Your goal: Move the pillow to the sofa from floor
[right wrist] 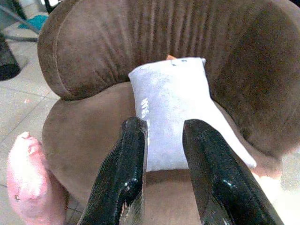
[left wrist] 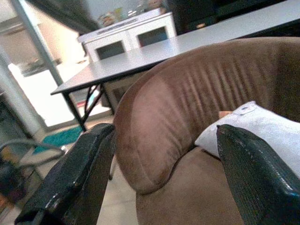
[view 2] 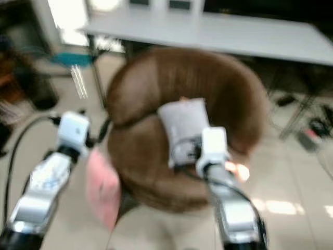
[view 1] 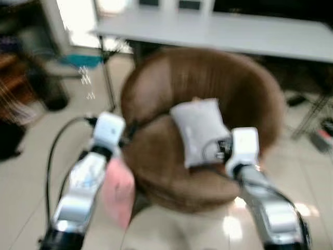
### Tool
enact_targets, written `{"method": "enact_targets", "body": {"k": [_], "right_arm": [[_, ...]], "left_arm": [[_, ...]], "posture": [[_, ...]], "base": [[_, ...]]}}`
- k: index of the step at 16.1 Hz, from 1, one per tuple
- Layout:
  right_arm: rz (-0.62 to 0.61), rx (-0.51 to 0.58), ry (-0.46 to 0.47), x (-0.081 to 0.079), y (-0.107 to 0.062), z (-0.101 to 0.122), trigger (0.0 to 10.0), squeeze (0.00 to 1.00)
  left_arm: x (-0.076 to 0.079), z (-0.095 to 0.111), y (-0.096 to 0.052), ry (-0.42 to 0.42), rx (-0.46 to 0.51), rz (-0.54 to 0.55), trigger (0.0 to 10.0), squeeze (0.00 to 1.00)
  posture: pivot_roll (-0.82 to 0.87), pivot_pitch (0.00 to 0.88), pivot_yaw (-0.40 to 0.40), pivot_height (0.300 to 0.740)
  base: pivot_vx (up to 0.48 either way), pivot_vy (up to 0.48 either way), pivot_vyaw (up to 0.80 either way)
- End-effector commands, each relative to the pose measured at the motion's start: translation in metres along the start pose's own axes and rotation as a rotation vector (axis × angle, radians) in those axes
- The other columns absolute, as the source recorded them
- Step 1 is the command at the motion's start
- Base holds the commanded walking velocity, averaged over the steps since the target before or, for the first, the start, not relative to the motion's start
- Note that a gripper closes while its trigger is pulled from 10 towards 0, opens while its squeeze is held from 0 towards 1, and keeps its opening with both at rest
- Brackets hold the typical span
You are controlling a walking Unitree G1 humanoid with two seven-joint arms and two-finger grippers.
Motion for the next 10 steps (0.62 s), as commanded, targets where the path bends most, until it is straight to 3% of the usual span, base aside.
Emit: {"method": "enact_targets", "body": {"k": [1,8,10], "right_arm": [[-0.022,-0.014,-0.005,0.0095,0.0001,-0.0019,10.0,0.00],[-0.014,-0.022,0.002,0.0083,-0.0008,-0.0030,10.0,0.00],[-0.005,-0.020,-0.014,0.0082,-0.0014,-0.0032,10.0,0.00]], "left_arm": [[0.0056,0.0027,0.0041,-0.004,0.005,-0.012,10.0,0.00],[0.0060,0.0040,0.0052,-0.002,0.004,-0.010,10.0,0.00],[0.0065,0.0034,0.0043,-0.001,0.000,-0.010,10.0,0.00]], "posture": [[0.00,0.016,-0.002,0.740],[0.00,0.024,-0.001,0.740],[0.00,0.028,-0.003,0.740]], "base": [[0.000,0.458,-0.80],[0.000,0.459,-0.80],[0.000,0.456,0.00]]}}
Point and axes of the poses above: a point about 5 cm out from each wrist's last joint towards the gripper, its own y axis pointing out of the wrist towards the gripper, its own z axis along the axis of the wrist's last joint, x = y × z, the point moved 1 cm from there along y, pointing out of the wrist towards the gripper, and after that the axes turned 11 degrees about -y, right-handed, at the moved point
